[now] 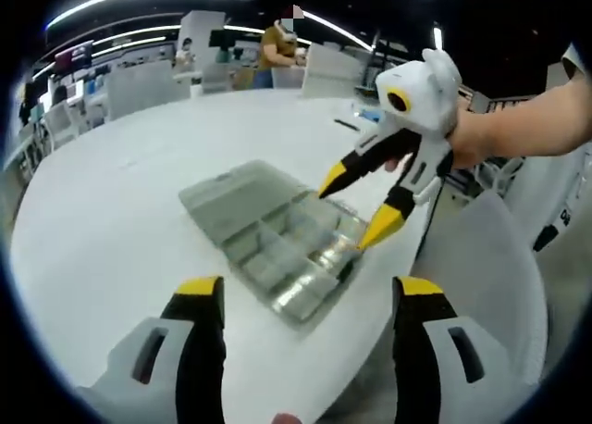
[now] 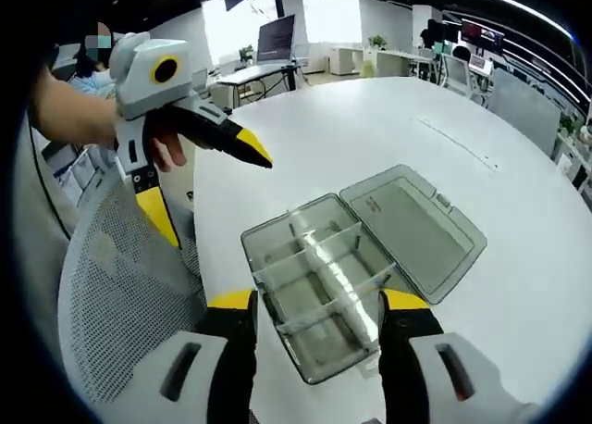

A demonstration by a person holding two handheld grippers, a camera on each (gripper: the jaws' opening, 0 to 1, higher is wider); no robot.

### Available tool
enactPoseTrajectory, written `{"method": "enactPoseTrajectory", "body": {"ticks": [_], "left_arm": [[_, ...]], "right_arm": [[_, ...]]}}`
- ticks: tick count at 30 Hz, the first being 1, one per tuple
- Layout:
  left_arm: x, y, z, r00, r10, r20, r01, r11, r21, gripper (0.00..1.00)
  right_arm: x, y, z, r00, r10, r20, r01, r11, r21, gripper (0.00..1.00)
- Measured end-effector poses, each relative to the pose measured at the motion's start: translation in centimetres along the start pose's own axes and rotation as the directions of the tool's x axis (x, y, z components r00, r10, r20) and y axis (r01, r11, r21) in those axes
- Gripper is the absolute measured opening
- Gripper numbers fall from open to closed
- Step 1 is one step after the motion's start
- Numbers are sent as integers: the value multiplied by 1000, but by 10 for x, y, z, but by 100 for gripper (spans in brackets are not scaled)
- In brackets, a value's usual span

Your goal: Insert the divider into the dual guide fixture by aligning both edges with the guide slots and pushing it downward to the bottom, including one-sided entry, uneven engagement, binding, and posture correction.

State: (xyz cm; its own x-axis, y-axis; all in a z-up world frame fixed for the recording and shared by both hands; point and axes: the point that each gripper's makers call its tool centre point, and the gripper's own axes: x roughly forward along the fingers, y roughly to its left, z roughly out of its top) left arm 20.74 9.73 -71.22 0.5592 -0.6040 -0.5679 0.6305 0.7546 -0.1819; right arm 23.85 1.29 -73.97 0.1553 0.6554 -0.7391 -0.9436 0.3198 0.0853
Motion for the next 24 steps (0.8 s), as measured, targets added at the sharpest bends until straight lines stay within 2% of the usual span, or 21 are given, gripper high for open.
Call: {"method": "enactPoseTrajectory", "body": {"ticks": [9,18,24], "left_arm": [[-2,5,-2,999,42,7,-42,998,-41,78],[-3,12,-2,995,95,10,-94,992,-84,89],[-5,10,-3,995,102,8,-101,990,-95,90]], "right_arm": [[-10,3,-2,998,-32,61,26,996,84,59],[-23,1,-6,993,-74,93,61,988,139,69],[-29,1,-6,990,-93,110,74,984,161,74]]}}
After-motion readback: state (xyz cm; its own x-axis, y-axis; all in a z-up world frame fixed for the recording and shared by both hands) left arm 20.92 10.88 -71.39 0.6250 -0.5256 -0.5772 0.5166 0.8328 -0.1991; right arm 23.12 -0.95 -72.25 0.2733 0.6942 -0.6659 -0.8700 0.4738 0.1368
